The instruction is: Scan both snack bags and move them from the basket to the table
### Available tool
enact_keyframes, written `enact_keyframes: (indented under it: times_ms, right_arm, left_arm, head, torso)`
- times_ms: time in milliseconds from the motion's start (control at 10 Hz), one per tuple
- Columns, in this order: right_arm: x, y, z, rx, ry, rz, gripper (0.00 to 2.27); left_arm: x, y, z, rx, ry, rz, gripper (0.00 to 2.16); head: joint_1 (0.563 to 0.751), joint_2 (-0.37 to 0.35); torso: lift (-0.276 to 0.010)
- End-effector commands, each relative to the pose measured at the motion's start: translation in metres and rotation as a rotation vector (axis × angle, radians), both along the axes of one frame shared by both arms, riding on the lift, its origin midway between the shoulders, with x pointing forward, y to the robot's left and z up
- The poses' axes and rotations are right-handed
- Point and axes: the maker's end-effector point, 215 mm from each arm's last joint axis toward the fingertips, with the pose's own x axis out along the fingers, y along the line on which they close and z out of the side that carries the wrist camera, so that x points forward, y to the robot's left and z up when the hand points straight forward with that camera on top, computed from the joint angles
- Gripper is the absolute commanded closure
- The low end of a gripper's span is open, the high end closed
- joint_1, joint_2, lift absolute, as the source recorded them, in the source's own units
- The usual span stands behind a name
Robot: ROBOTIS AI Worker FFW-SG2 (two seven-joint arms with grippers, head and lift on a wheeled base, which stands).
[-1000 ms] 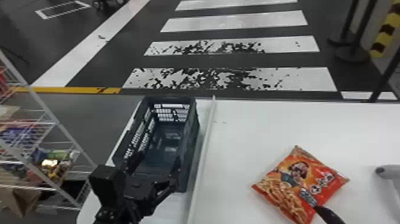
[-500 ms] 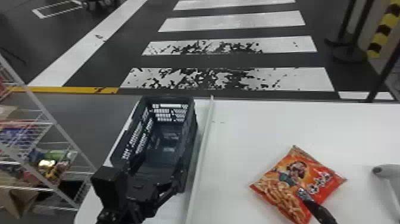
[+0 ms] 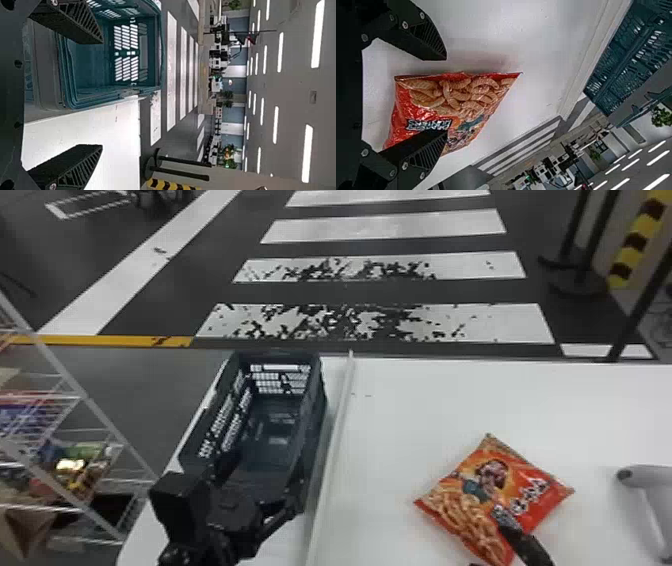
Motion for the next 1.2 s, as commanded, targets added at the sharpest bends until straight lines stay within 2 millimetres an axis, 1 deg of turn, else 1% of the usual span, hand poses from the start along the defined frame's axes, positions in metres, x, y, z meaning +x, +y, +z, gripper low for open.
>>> enact_keyframes:
  times_ms: [0, 100, 200, 300, 400, 500, 600, 800, 900, 1000, 1100]
  right_arm:
    - [-0.002, -0.007, -0.005, -0.028, 0.003, 0.002, 0.35]
    - [-0.002, -0.011, -0.008, -0.042, 0.007, 0.000, 0.47]
    - [-0.002, -0.018, -0.013, -0.065, 0.016, -0.011, 0.48]
    - [-0.003, -0.022, -0.017, -0.086, 0.028, -0.016, 0.84]
    - [-0.005, -0.018, -0.017, -0.083, 0.027, -0.007, 1.47]
    - [-0.005, -0.008, -0.003, -0.066, -0.042, 0.019, 2.10]
    - [-0.009, 0.003, 0.010, -0.043, -0.102, 0.045, 2.25]
    - [-0.007, 0.011, 0.035, 0.017, -0.179, 0.031, 2.25]
    - [-0.004, 0.015, 0.053, 0.092, -0.195, 0.006, 2.25]
    - [0.005, 0.016, 0.076, 0.196, -0.199, -0.036, 2.25]
    - [0.016, 0.016, 0.093, 0.284, -0.203, -0.080, 2.25]
  left_arm:
    - [-0.001, -0.001, -0.001, -0.004, 0.003, -0.001, 0.05]
    - [-0.001, -0.003, -0.002, -0.004, 0.005, -0.004, 0.05]
    - [-0.001, -0.005, -0.002, -0.007, 0.005, -0.009, 0.05]
    - [-0.002, -0.008, -0.004, -0.010, 0.008, -0.012, 0.05]
    - [-0.002, -0.010, -0.003, -0.012, 0.008, -0.016, 0.05]
    - [-0.002, -0.011, -0.005, -0.014, 0.011, -0.015, 0.05]
    - [-0.002, -0.011, -0.006, -0.015, 0.013, -0.015, 0.05]
    - [0.000, -0.011, -0.010, -0.016, 0.016, -0.014, 0.05]
    - [0.000, -0.012, -0.012, -0.016, 0.020, -0.015, 0.05]
    - [0.003, -0.012, -0.014, -0.017, 0.020, -0.014, 0.05]
    - [0.005, -0.014, -0.014, -0.018, 0.018, -0.016, 0.05]
  head:
    - [0.695, 0.168]
    - [0.695, 0.160]
    - [0.695, 0.156]
    - [0.695, 0.146]
    - [0.695, 0.133]
    - [0.695, 0.124]
    - [0.695, 0.127]
    - [0.695, 0.151]
    - [0.695, 0.160]
    - [0.695, 0.167]
    - [0.695, 0.171]
  torso:
    - [-0.098]
    - [-0.098]
    - [-0.098]
    - [-0.098]
    - [-0.098]
    - [-0.098]
    - [-0.098]
    - [-0.098]
    - [-0.098]
    - [-0.098]
    - [-0.098]
